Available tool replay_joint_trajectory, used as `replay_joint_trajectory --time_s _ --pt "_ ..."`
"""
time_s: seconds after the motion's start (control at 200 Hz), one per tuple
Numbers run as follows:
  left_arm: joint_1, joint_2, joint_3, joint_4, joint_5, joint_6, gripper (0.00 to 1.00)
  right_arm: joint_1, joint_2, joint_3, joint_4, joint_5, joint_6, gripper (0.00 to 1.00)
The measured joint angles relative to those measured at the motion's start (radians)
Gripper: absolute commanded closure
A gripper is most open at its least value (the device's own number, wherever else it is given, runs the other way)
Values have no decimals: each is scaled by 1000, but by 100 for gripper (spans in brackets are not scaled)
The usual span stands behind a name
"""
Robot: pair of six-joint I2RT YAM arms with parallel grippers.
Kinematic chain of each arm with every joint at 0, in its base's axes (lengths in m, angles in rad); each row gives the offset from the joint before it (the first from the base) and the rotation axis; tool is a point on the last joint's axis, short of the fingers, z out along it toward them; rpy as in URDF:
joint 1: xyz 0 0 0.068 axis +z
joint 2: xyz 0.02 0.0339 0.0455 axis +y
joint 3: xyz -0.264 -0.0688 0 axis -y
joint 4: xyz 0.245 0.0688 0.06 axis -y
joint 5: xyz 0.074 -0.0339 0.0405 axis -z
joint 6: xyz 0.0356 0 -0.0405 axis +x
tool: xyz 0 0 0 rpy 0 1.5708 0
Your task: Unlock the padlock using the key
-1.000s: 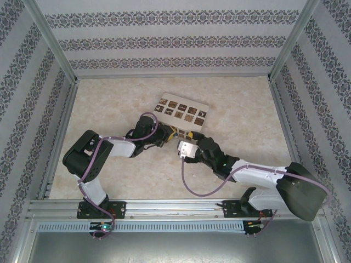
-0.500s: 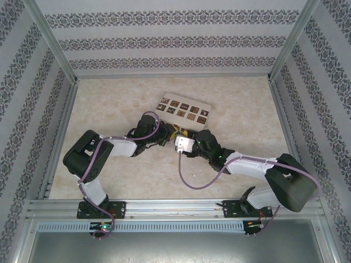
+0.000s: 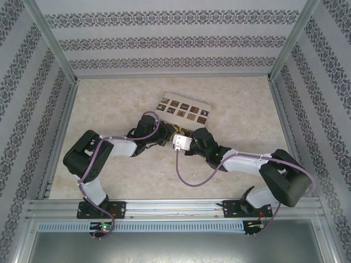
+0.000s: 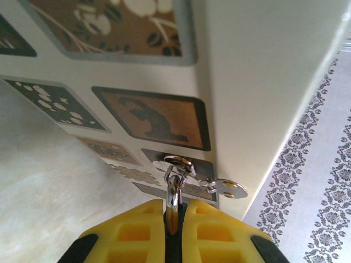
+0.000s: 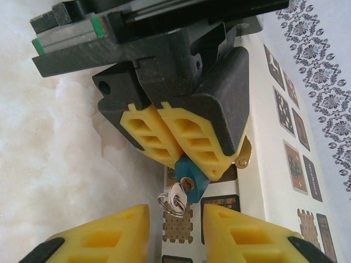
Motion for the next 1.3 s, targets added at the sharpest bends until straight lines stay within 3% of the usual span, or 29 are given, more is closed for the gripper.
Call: replay_joint_trajectory --time_s 0.425,0.984,1.299 --pt "0 0 0 0 0 -10 94 1 47 12 22 32 0 77" --pt "0 0 0 2 0 -18 94 14 93 24 64 66 24 81" --pt "1 4 -1 2 -13 -22 94 19 114 33 72 89 47 92"
